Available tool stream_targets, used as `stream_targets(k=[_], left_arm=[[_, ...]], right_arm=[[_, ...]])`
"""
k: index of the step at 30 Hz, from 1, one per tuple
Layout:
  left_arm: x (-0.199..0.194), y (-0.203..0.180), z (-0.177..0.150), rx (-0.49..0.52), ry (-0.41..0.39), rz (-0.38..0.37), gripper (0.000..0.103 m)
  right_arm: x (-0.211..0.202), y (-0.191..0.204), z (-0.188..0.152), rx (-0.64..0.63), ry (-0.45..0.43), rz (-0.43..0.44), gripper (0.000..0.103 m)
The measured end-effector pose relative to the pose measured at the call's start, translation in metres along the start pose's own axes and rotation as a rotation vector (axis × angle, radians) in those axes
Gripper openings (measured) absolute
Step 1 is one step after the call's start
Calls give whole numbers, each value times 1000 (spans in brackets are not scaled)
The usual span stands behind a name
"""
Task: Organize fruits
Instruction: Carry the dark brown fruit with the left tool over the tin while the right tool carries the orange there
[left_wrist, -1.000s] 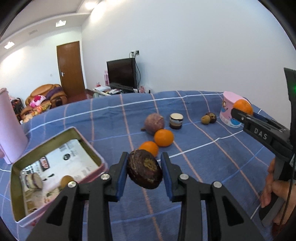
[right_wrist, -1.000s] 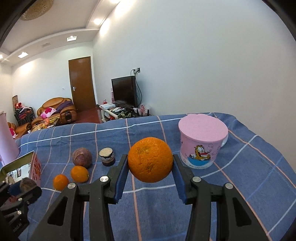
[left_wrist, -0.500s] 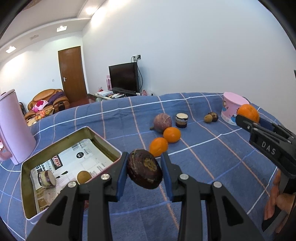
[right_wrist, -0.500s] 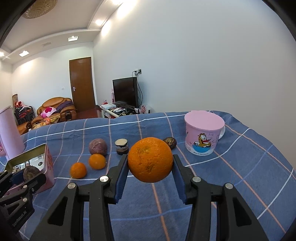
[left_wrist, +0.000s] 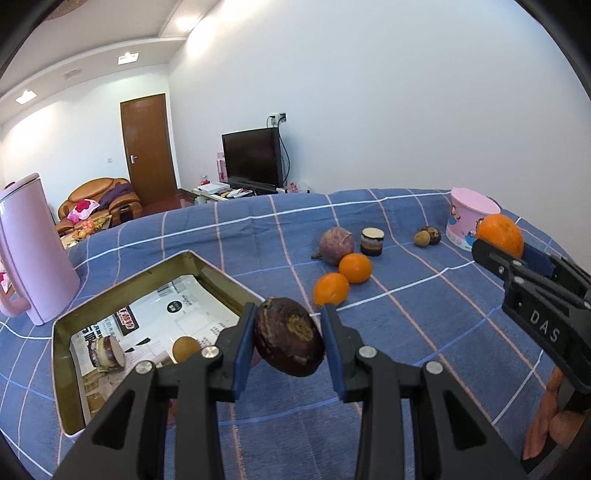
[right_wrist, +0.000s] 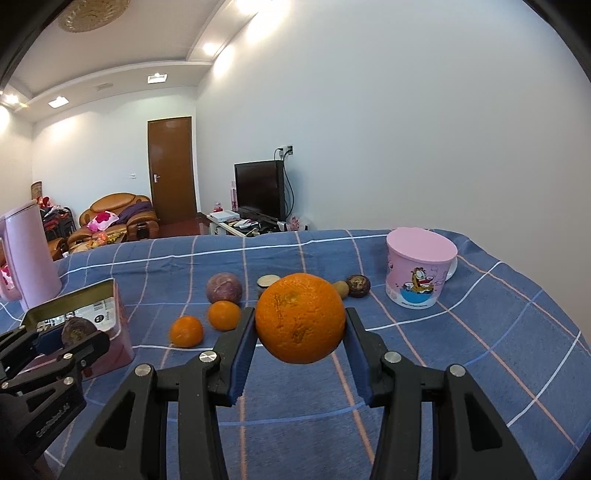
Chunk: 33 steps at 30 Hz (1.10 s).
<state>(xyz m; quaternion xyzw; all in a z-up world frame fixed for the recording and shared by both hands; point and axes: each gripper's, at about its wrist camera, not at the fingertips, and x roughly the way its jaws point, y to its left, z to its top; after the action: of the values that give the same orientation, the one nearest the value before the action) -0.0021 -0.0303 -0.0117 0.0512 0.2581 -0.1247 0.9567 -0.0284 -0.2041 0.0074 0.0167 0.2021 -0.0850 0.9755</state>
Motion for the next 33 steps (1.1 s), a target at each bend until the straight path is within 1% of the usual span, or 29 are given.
stream_targets(k=[8,13,33], left_arm=[[-4,10,-1,3,-14,20,37],[-7,18,-2,5,-25,36,37],[-15,62,-4,-32,-45,82,37]], right_arm=[[-5,16,-3,10,13,24,48],[-8,28,-5,-1,7,30,48],[-16,86,-10,-47,4,101,48]])
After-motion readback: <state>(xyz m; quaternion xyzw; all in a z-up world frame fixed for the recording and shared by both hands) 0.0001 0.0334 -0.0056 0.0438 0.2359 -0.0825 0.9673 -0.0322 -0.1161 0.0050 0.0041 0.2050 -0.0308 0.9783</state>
